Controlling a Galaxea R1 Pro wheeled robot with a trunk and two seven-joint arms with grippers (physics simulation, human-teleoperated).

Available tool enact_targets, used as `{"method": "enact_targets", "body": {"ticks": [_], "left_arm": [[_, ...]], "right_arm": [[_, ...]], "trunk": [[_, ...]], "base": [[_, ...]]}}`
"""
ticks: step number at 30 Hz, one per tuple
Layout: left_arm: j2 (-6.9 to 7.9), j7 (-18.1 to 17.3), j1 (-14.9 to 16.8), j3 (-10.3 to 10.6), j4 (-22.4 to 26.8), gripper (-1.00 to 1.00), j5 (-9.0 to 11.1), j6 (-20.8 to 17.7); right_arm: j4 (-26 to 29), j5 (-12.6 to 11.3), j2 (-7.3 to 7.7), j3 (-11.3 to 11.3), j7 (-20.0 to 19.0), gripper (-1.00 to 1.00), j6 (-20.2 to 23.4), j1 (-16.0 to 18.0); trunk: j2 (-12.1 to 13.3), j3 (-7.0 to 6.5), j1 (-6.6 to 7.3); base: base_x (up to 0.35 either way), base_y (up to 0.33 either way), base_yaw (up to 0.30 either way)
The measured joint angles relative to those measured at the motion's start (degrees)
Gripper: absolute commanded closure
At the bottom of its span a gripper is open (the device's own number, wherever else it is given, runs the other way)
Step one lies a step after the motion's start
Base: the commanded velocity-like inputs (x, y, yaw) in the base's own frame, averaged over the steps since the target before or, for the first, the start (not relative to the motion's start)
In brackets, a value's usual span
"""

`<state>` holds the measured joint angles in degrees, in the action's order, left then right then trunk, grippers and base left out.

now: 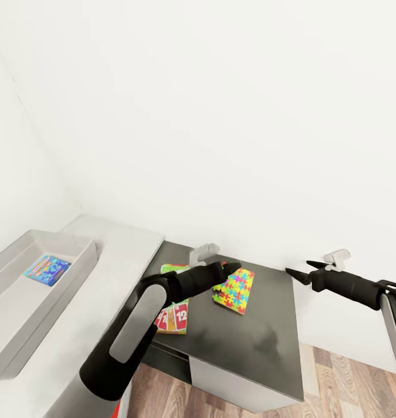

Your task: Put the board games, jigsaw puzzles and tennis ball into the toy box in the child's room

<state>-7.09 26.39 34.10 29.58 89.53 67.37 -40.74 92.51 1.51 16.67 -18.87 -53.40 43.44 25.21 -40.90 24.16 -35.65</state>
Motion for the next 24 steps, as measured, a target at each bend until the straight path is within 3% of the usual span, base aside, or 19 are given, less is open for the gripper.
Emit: {"method": "enact_targets", "body": {"ticks": [7,19,24], "left_arm": [[-0.17,-0.11,-2.86,0.74,1.12,-1.0,1.18,0.02],[0.04,-0.33,-4.49,2.42,1.27,-1.0,1.51,0.05],[0.26,-0.03,-5.19,2.54,0.93,-1.0,1.43,0.1]], "right_arm": [[0.0,-0.01,0.63,-2.29,0.03,-1.0,0.01,-0.18],[0.0,-0.01,0.66,-2.69,0.03,-1.0,0.04,-0.19],[0.0,-0.02,0.6,-2.43,0.05,-1.0,0.0,-0.22]], "trunk": [[0.0,-0.64,0.0],[0.0,-1.75,0.0],[1.99,-3.1,1.09]], "base": [[0.0,0.0,-0.129],[0.0,0.0,-0.136],[0.0,0.0,-0.133]]}}
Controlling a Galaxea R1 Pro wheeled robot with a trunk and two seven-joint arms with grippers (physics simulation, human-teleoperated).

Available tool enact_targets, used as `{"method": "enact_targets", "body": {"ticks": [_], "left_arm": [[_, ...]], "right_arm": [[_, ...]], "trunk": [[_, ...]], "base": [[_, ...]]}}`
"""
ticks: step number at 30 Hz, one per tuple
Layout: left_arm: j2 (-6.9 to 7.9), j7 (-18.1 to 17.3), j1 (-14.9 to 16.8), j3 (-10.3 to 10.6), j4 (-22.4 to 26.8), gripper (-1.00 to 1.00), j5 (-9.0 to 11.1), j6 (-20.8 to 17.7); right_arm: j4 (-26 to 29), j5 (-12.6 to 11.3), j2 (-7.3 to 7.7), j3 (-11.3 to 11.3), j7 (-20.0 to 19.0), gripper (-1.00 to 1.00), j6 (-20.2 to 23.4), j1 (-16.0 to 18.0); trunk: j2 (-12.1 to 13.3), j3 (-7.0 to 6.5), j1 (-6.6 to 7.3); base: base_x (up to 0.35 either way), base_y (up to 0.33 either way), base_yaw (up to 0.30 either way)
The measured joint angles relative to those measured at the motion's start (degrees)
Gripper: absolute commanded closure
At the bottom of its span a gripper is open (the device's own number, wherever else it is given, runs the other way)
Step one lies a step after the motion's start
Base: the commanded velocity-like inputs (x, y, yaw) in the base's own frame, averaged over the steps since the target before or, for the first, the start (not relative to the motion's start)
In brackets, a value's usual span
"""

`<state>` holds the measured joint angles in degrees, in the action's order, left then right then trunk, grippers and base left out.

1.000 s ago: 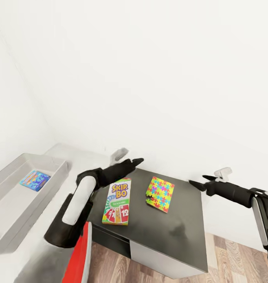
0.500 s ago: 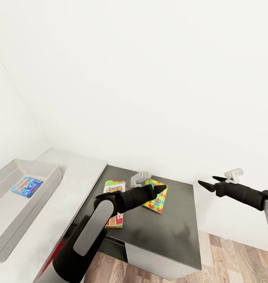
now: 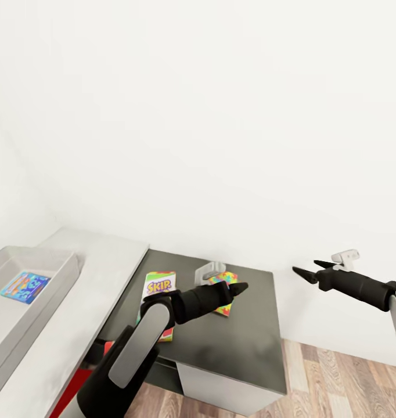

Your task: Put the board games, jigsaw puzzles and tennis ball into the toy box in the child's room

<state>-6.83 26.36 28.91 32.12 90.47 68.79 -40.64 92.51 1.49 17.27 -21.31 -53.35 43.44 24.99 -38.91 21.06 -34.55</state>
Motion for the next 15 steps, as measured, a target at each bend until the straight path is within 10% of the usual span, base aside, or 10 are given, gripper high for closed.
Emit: {"method": "enact_targets", "body": {"ticks": [15], "left_arm": [[0.97,0.17,-3.54,-0.79,-0.02,-1.0,-0.78,0.15]], "right_arm": [[0.0,0.07,-0.45,0.43,0.22,-1.0,-0.87,-1.5]], "trunk": [[6.03,-4.08,3.3]], "base": [[0.0,0.0,-0.131]]}}
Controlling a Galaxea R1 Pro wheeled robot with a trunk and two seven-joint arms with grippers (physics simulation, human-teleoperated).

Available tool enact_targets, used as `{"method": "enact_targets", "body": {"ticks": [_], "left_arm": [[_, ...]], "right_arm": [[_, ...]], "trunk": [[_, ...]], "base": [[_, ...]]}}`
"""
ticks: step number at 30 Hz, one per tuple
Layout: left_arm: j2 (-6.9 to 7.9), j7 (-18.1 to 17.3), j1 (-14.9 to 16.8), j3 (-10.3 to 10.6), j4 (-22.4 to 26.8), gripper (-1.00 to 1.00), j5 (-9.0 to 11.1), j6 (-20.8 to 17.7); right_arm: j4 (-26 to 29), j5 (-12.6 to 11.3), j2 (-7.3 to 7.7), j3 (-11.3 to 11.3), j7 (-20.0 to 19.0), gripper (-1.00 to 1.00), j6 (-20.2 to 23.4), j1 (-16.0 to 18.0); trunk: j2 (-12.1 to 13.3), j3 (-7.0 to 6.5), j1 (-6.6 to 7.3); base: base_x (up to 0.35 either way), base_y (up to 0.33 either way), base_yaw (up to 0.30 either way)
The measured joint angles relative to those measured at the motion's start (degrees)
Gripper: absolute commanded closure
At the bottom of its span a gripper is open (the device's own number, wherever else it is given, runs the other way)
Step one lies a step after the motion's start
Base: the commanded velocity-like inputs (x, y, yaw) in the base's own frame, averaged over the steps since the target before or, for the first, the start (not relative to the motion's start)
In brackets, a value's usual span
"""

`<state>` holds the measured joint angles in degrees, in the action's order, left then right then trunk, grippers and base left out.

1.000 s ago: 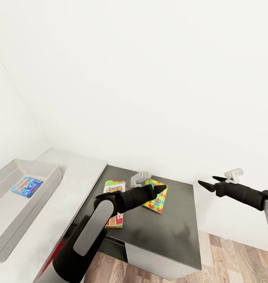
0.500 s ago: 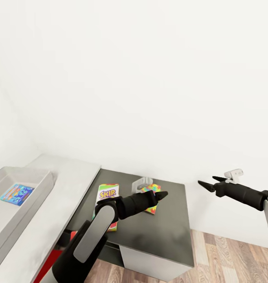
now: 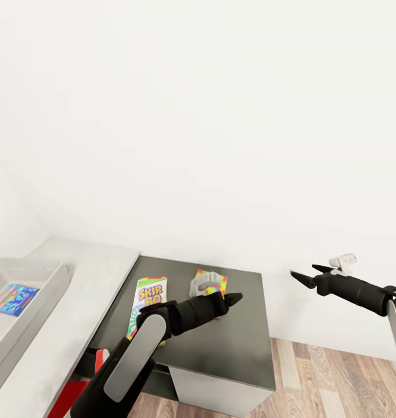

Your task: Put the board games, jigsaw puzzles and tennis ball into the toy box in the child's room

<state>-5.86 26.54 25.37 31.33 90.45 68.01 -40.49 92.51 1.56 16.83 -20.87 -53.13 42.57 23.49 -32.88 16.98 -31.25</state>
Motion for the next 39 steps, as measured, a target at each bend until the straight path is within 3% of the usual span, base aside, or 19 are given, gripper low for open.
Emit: {"method": "enact_targets", "body": {"ticks": [6,9,11,18,25,29,34,39], "left_arm": [[0.32,0.08,-1.97,-0.26,-0.37,-1.0,-0.2,0.13],[0.53,0.04,-3.98,-2.09,-0.54,-1.0,-0.35,0.19],[1.58,0.02,-5.53,-2.72,-0.81,-1.0,-0.45,0.28],[2.0,-0.05,-6.09,-2.85,-3.32,-1.0,-0.49,3.51],[2.03,-0.05,-6.13,-2.83,-4.6,-1.0,-0.56,4.02],[1.89,-0.05,-6.11,-2.58,-6.3,-1.0,-0.89,4.66],[1.75,-0.4,-6.11,-2.37,-8.52,-1.0,-3.5,6.71],[1.8,-0.63,-6.14,-2.35,-9.06,-1.0,-3.74,7.17]], "right_arm": [[0.0,-0.01,-0.1,0.1,-0.05,-1.0,-1.37,-2.11],[0.0,0.0,-0.23,0.15,-0.05,-1.0,-1.47,-2.31],[0.0,-0.01,-0.51,0.18,0.01,-1.0,-1.4,-2.37],[0.0,0.01,-0.59,0.11,0.88,-1.0,-1.32,-2.39],[-0.01,0.01,-0.64,3.08,4.8,-1.0,-1.5,-2.39],[-0.01,0.02,-0.65,3.59,5.31,-1.0,-1.53,-2.39],[-0.01,0.02,-0.65,3.92,5.59,-1.0,-1.54,-2.39],[-0.01,0.02,-0.65,4.02,5.64,-1.0,-1.54,-2.39]], "trunk": [[2.41,-1.63,1.32],[3.62,-2.45,1.98],[4.43,-2.99,2.42],[7.24,-4.9,3.96],[10.06,-6.81,5.5],[10.08,-7.19,5.51],[10.08,-7.65,5.51],[10.08,-8.11,5.51]], "base": [[0.0,0.0,-0.13],[0.0,0.0,-0.13],[0.0,0.0,-0.131],[0.0,0.0,-0.131],[0.0,0.0,-0.131],[0.0,0.0,-0.131],[0.0,0.0,-0.131],[0.0,0.0,-0.131]]}}
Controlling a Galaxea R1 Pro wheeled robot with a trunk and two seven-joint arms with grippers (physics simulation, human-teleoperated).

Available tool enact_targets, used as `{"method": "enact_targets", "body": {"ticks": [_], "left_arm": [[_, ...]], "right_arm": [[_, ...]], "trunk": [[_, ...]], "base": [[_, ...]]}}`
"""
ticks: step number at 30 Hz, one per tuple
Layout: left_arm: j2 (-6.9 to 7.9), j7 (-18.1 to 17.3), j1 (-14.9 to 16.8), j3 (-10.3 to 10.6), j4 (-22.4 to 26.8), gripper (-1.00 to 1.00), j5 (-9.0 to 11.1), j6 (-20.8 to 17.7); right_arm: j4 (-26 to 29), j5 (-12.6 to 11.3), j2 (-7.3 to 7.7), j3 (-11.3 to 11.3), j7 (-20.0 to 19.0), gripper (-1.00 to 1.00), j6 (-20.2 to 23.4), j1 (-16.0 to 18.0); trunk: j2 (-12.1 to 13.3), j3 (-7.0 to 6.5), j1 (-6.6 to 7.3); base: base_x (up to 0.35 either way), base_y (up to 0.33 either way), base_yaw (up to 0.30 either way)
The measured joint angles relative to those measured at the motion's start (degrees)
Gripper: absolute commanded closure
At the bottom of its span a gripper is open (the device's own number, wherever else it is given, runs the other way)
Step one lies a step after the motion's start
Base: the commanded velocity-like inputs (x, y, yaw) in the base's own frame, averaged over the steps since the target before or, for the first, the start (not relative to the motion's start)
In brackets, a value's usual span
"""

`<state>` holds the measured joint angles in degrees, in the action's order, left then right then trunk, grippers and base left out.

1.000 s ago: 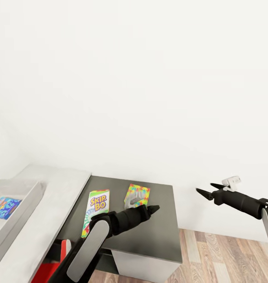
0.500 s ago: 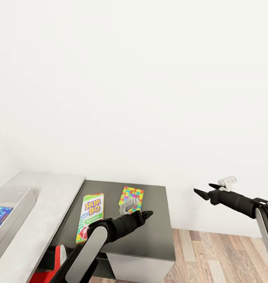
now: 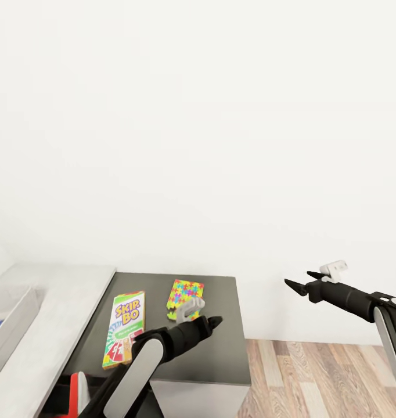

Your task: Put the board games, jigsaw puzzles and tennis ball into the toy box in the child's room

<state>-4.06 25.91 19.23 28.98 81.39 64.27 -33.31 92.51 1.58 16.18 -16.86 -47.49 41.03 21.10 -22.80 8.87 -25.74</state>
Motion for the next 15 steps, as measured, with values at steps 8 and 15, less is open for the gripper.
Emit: {"method": "enact_targets", "body": {"ticks": [8,15], "left_arm": [[0.2,-0.26,-1.66,-0.16,-0.24,-1.0,-0.63,1.72],[0.13,-0.29,-2.12,0.07,-0.27,-1.0,-0.63,2.47]], "right_arm": [[0.0,0.01,0.0,0.09,0.03,-1.0,-0.01,-0.04],[0.0,-0.01,0.01,1.35,0.17,-1.0,-0.08,-0.19]], "trunk": [[0.0,-0.74,-0.02],[0.01,-1.38,-0.03]], "base": [[-0.053,0.0,-0.131],[-0.303,-0.021,-0.131]]}}
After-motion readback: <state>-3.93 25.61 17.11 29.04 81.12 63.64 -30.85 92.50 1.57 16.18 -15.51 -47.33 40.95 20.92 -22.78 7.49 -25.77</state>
